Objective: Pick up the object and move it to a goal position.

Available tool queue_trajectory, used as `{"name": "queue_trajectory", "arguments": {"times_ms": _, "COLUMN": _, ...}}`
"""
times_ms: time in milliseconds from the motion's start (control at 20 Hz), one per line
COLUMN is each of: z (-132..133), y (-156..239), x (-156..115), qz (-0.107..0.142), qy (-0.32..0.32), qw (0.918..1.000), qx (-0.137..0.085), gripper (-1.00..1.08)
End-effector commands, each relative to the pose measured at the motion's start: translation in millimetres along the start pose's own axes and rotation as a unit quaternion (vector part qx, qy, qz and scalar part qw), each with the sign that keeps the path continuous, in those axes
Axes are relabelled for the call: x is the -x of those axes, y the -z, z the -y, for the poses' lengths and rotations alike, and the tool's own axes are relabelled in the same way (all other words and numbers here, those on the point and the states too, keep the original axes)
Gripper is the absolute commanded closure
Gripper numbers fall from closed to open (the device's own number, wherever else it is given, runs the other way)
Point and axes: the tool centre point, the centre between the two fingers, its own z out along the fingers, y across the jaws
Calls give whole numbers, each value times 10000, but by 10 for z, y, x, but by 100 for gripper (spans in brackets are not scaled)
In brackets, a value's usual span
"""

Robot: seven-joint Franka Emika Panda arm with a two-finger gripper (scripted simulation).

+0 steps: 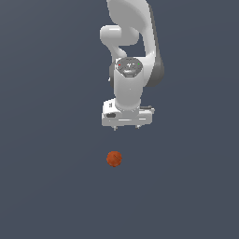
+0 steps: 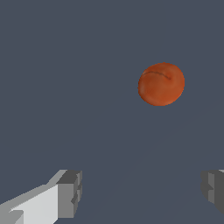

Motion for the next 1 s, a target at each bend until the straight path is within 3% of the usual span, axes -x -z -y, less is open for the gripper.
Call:
{"name": "queue_trajectory", "arguments": {"times_ms": 0, "z": 0, "y": 0, "x": 0, "qz": 0, "qy": 0, "qw": 10000, "qx": 0, "gripper": -92}}
{"name": "queue_trajectory", "arguments": {"times_ms": 450, "z": 25, "y": 149, "x": -89, "qz": -125, "qy": 134, "qw": 9998, "qx": 119, "gripper": -92}}
{"name": "queue_trajectory", "arguments": {"times_ms": 950, "z": -15, "y": 102, "x": -155, "qz": -121, "qy": -10, "qw": 9999, "qx": 108, "gripper": -92}}
